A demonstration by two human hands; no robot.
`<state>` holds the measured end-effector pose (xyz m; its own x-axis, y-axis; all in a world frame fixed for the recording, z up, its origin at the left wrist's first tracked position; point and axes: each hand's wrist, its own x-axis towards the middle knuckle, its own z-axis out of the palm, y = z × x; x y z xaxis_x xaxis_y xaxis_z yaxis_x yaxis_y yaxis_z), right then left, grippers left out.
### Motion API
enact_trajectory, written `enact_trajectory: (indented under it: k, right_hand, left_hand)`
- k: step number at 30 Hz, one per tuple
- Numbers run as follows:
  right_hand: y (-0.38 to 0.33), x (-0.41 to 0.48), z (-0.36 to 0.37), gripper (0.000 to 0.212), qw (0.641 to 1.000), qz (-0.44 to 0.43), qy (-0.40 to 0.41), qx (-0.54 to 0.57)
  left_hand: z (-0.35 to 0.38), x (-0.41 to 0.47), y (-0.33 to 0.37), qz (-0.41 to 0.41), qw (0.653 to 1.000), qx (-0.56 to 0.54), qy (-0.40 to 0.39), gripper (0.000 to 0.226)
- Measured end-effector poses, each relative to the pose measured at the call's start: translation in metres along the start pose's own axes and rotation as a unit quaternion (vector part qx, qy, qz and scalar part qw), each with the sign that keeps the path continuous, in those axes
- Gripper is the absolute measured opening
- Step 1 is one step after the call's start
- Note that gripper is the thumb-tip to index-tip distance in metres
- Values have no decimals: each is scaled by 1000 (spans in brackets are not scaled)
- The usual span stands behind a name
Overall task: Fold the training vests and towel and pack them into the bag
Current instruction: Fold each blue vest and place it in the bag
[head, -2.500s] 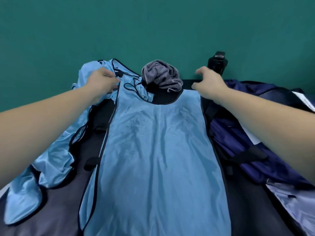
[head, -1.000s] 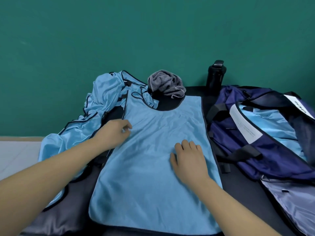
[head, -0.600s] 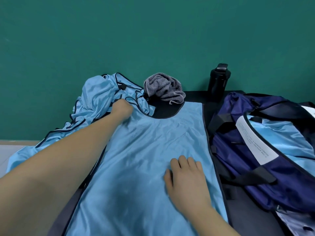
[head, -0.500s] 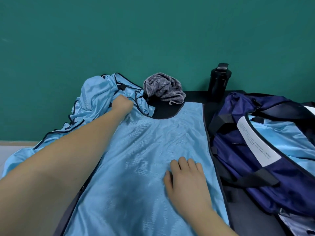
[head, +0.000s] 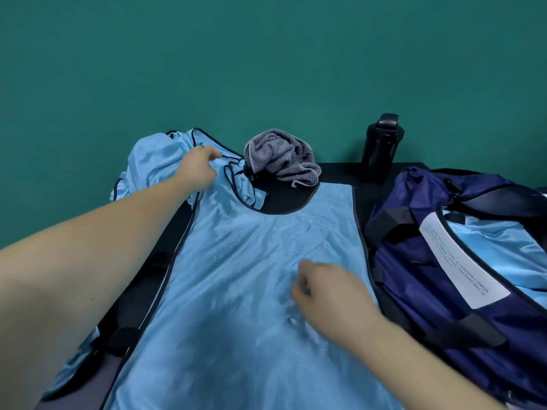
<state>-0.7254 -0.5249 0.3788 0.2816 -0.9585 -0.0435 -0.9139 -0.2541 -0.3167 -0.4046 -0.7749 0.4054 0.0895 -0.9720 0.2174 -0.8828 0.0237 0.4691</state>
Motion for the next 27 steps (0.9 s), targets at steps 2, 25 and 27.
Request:
enact_trajectory:
  k: [2, 25, 27]
  right_hand:
    - [0, 37, -22, 17, 999, 18, 32, -6]
    - [110, 276, -43, 55, 975, 199, 26, -93]
    - [111, 273, -47, 36, 977, 197, 28, -79]
  left_hand:
    - [1, 9, -3, 11, 998, 53, -25, 47]
    - [12, 33, -25, 85, 988, 117, -60, 9]
    - [10, 31, -23, 86, 988, 110, -59, 8]
